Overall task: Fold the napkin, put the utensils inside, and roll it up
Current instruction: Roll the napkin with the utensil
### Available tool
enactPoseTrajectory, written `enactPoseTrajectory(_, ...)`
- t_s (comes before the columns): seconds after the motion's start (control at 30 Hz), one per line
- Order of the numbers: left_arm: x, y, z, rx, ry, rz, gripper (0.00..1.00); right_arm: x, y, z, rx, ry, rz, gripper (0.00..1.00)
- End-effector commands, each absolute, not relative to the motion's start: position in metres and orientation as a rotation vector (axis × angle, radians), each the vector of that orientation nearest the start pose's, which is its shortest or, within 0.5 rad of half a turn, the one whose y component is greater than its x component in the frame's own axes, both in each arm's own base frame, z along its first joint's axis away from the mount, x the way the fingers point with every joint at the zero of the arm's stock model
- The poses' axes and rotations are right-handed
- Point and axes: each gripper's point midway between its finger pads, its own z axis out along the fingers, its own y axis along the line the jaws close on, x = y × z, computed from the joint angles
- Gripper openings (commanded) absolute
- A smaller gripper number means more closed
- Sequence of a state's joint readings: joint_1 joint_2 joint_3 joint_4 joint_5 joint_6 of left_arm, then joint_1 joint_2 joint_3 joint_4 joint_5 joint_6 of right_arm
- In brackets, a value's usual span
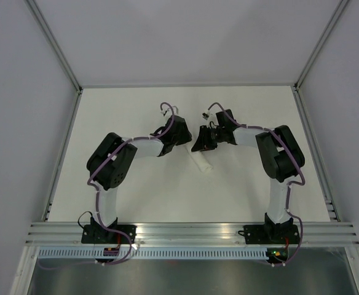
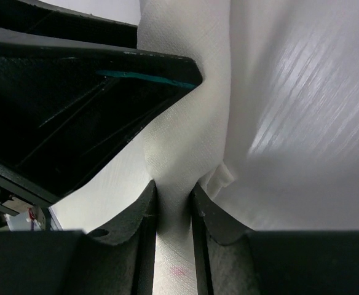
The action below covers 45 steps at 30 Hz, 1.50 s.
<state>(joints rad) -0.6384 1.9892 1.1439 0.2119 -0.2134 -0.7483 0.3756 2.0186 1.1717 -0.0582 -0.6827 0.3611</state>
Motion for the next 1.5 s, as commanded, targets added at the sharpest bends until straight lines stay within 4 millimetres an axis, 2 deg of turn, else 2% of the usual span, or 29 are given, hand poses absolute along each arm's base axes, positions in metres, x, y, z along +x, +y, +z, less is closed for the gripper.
enactPoseTrajectory(0.0, 0.432, -0.314, 0.036, -0.104, 2.259, -0.555, 0.49, 0.367, 0.285, 0.02, -0.232, 2.542, 1.204, 0.11)
enactPoseTrajectory(0.03, 0.439, -0.317, 0.042, -0.098, 2.251, -0.564, 0.49, 0.373, 0.288, 0.021, -0.211, 2.523, 1.215, 0.11)
enactPoseTrajectory(0.37, 0.454, -0.327, 0.032, -0.012, 2.294, -0.563, 0.49, 0.404, 0.296, 0.025, -0.075, 2.46, 1.238, 0.11)
enactPoseTrajectory(0.43, 0.459, -0.329, 0.036, 0.0, 2.288, -0.566, 0.49, 0.41, 0.297, 0.025, -0.056, 2.439, 1.248, 0.12)
enactPoseTrajectory(0.47, 0.459, -0.329, 0.031, 0.004, 2.301, -0.557, 0.49, 0.413, 0.296, 0.027, -0.041, 2.431, 1.258, 0.14)
enactPoseTrajectory(0.5, 0.463, -0.332, 0.036, 0.009, 2.295, -0.558, 0.49, 0.414, 0.297, 0.027, -0.029, 2.43, 1.27, 0.16)
enactPoseTrajectory(0.57, 0.465, -0.332, 0.034, 0.019, 2.302, -0.549, 0.49, 0.417, 0.296, 0.03, -0.015, 2.416, 1.284, 0.17)
enactPoseTrajectory(0.83, 0.474, -0.332, 0.038, 0.027, 2.291, -0.53, 0.51, 0.428, 0.289, 0.049, -0.029, 2.383, 1.281, 0.18)
enactPoseTrajectory(1.0, 0.472, -0.329, 0.035, 0.04, 2.312, -0.518, 0.51, 0.43, 0.286, 0.058, -0.047, 2.367, 1.282, 0.32)
enactPoseTrajectory(1.27, 0.474, -0.33, 0.037, 0.055, 2.315, -0.524, 0.51, 0.43, 0.29, 0.074, -0.06, 2.331, 1.338, 0.41)
enactPoseTrajectory(1.47, 0.476, -0.331, 0.042, 0.054, 2.305, -0.532, 0.51, 0.432, 0.288, 0.088, -0.085, 2.306, 1.314, 0.49)
